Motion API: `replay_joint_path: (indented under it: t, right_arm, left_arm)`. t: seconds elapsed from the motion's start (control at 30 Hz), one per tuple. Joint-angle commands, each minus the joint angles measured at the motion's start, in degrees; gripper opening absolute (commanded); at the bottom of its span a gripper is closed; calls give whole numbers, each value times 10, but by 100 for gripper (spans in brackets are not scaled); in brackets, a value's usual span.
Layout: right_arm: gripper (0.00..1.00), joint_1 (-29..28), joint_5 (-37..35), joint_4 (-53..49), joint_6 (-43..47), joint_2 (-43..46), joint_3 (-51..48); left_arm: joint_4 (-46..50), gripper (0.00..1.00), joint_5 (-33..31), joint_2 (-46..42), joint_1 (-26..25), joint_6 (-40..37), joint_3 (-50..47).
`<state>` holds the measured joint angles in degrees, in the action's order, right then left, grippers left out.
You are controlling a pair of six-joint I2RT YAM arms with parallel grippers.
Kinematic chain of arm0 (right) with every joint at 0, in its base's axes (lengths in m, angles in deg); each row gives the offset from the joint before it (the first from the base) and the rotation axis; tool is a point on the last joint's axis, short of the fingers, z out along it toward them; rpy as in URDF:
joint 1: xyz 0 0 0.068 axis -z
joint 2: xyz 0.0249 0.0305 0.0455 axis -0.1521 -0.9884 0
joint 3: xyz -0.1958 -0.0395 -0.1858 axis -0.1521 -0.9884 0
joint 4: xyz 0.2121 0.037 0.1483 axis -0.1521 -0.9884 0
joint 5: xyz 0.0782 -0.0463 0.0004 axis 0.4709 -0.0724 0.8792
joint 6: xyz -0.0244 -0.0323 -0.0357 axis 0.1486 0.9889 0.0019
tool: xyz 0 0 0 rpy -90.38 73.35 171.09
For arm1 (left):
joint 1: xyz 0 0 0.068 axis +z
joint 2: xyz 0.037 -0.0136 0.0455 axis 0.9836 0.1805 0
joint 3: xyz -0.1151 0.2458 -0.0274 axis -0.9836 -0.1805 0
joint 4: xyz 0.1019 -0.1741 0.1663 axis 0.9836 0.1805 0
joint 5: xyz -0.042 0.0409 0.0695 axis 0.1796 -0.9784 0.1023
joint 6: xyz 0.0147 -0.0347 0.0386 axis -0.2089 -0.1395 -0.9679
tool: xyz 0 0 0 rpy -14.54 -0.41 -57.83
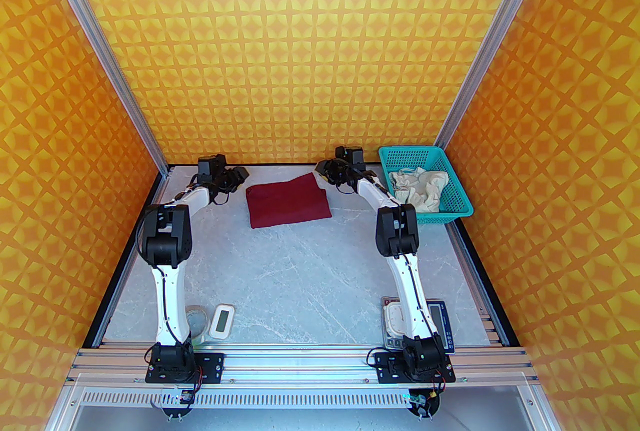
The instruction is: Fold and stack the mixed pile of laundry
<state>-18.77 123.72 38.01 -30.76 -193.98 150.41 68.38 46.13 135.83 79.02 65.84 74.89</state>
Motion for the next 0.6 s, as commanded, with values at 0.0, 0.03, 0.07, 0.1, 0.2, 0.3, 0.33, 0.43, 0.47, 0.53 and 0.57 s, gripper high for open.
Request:
replay_joint_path:
  t: [0.0, 0.03, 0.07, 0.1, 0.2, 0.3, 0.33, 0.43, 0.47, 0.53, 0.57]
  right_arm:
    - [40, -17, -54, -26, 82, 105, -76]
    - [40, -24, -65, -31, 97, 120, -99]
    - [39, -32, -79, -41, 109, 132, -118]
    - [38, -38, -89, -52, 120, 137, -129]
    - [33, -51, -99, -75, 122, 123, -134]
    - [31, -58, -94, -78, 116, 105, -137]
    - [31, -59, -99, -83, 114, 99, -137]
    - [31, -59, -128, -118, 108, 82, -130]
    - [31, -59, -137, -128, 108, 79, -130]
    - [31, -58, -145, -134, 114, 76, -135]
    - [31, -57, -152, -141, 118, 75, -134]
  left_arm:
    - [55, 30, 10, -67, -12, -57, -15]
    - [76, 28, 10, -70, -19, -72, -14]
    - [95, 26, 10, -67, -27, -85, -10]
    - [108, 25, 10, -59, -34, -93, -3]
    - [129, 23, 10, -20, -44, -101, 27]
    - [133, 22, 11, 27, -44, -101, 65]
    - [142, 22, 11, 41, -44, -103, 82]
    - [152, 23, 11, 83, -39, -101, 129]
    - [152, 23, 11, 93, -35, -97, 143]
    - [146, 23, 11, 112, -28, -92, 160]
    - [147, 23, 11, 123, -25, -88, 176]
